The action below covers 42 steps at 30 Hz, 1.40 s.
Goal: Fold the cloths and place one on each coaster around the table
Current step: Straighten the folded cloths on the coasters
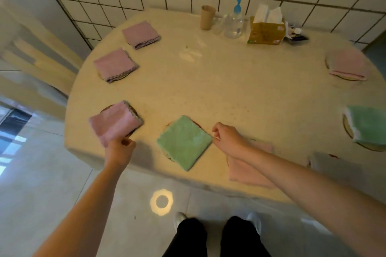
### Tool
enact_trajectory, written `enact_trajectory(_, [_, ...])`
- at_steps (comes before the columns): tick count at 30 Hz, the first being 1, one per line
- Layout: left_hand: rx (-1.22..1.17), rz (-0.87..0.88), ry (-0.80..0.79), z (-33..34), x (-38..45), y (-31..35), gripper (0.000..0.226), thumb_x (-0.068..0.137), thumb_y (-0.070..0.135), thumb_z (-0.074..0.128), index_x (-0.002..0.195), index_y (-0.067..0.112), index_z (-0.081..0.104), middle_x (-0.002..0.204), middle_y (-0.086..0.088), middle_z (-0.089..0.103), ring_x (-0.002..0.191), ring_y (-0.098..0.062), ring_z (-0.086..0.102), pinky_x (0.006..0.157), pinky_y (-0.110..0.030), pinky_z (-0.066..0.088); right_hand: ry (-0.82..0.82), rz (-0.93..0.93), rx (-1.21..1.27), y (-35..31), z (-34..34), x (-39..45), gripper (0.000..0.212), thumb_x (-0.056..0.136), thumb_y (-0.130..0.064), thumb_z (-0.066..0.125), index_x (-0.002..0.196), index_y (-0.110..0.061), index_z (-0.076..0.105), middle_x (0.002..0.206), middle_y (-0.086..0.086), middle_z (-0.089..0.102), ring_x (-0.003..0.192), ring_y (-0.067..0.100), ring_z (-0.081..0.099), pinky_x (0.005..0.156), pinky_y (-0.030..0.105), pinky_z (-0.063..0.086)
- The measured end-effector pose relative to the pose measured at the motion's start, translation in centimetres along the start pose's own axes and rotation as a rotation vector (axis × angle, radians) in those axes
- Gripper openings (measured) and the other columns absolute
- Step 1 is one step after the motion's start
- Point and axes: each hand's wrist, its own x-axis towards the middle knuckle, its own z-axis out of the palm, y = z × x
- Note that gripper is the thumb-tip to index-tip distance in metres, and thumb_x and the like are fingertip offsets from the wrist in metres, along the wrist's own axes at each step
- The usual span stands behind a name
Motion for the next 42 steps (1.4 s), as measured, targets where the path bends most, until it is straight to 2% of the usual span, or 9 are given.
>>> enact_trajectory(4, [0.086, -0.014, 0.056, -2.0, 3.2, -0.9, 0.014, 0.088, 0.021, 0.062, 0.097, 0.010, 0.059, 0.095, -0.008, 0.057, 0.084, -0.025, 0.050, 0.072, -0.033, 0.039, 0.013, 0.036, 0.006, -3.6, 1.3, 3.4, 0.029, 0.085, -0.022, 0.059, 0.109, -0.008, 0.055, 0.108, 0.011, 0.064, 0.101, 0.029, 0.060, 0.085, 0.038, 0.048])
enact_trajectory(14, [0.095, -0.265, 0.129, -2.6, 8.9, -1.6, 0.054, 0.081, 0.020, 0.066, 0.125, 0.001, 0.042, 0.128, -0.022, 0.043, 0.117, -0.044, 0.040, 0.100, -0.053, 0.038, -0.085, 0.171, -0.052, -5.4, 3.6, 7.5, 0.047, 0.077, -0.040, 0.067, 0.112, -0.010, 0.055, 0.114, 0.011, 0.057, 0.104, 0.028, 0.056, 0.088, 0.038, 0.047])
enact_trajectory(20, [-0.087, -0.490, 0.137, -2.5, 10.0, -1.2, 0.068, 0.079, 0.020, 0.073, 0.130, 0.004, 0.031, 0.132, -0.021, 0.038, 0.119, -0.044, 0.043, 0.094, -0.054, 0.045, -0.107, 0.272, -0.097, -5.8, 3.8, 8.5, 0.062, 0.072, -0.044, 0.073, 0.115, -0.006, 0.049, 0.116, 0.013, 0.054, 0.104, 0.029, 0.056, 0.085, 0.035, 0.048])
enact_trajectory(25, [-0.206, -0.537, 0.057, -3.4, 10.7, -1.8, 0.072, 0.071, 0.030, 0.078, 0.123, -0.002, 0.040, 0.106, -0.015, 0.054, 0.096, -0.033, 0.055, 0.073, -0.041, 0.047, -0.215, 0.387, -0.007, -6.9, 3.0, 9.1, 0.052, 0.074, -0.040, 0.073, 0.106, -0.008, 0.048, 0.099, 0.005, 0.057, 0.084, 0.021, 0.056, 0.067, 0.027, 0.042])
enact_trajectory(28, [-0.393, -0.600, -0.049, -4.6, 11.5, -2.1, 0.060, 0.068, 0.029, 0.082, 0.110, -0.003, 0.052, 0.090, -0.013, 0.060, 0.088, -0.029, 0.059, 0.076, -0.037, 0.052, -0.299, 0.437, 0.149, -7.2, 3.1, 9.1, 0.039, 0.073, -0.033, 0.074, 0.100, -0.009, 0.059, 0.097, 0.004, 0.065, 0.086, 0.020, 0.063, 0.075, 0.028, 0.051])
enact_trajectory(30, [-0.557, -0.582, -0.157, -5.4, 12.2, -2.3, 0.055, 0.073, 0.023, 0.080, 0.113, -0.003, 0.051, 0.097, -0.014, 0.061, 0.095, -0.029, 0.060, 0.084, -0.041, 0.053, -0.327, 0.411, 0.285, -7.2, 3.3, 8.9, 0.033, 0.073, -0.025, 0.073, 0.100, -0.009, 0.064, 0.102, 0.009, 0.069, 0.088, 0.022, 0.067, 0.082, 0.034, 0.055])
enact_trajectory(36, [-0.735, -0.281, -0.577, -8.4, 13.1, -0.5, 0.039, 0.084, 0.010, 0.066, 0.120, 0.001, 0.052, 0.109, -0.020, 0.068, 0.097, -0.033, 0.068, 0.073, -0.040, 0.058, -0.327, 0.455, 0.827, -8.7, 2.2, 5.4, 0.012, 0.086, -0.005, 0.064, 0.098, -0.007, 0.065, 0.091, 0.010, 0.074, 0.076, 0.022, 0.071, 0.069, 0.035, 0.059])
enact_trajectory(40, [-0.682, -0.184, -0.794, -9.1, 15.1, 0.5, 0.059, 0.070, 0.009, 0.075, 0.124, 0.007, 0.051, 0.117, -0.017, 0.065, 0.104, -0.033, 0.065, 0.078, -0.044, 0.058, -0.133, 0.560, 1.290, -9.6, 4.2, 3.6, 0.020, 0.087, -0.013, 0.061, 0.107, -0.007, 0.064, 0.096, 0.011, 0.074, 0.082, 0.023, 0.071, 0.063, 0.033, 0.059])
enact_trajectory(42, [-0.549, -0.147, -0.768, -8.7, 16.4, 0.5, 0.059, 0.067, 0.010, 0.077, 0.121, 0.007, 0.052, 0.119, -0.018, 0.062, 0.104, -0.033, 0.063, 0.080, -0.046, 0.056, -0.021, 0.615, 1.411, -9.3, 6.0, 3.1, 0.029, 0.089, -0.015, 0.059, 0.118, -0.009, 0.060, 0.109, 0.012, 0.070, 0.093, 0.026, 0.069, 0.069, 0.037, 0.059])
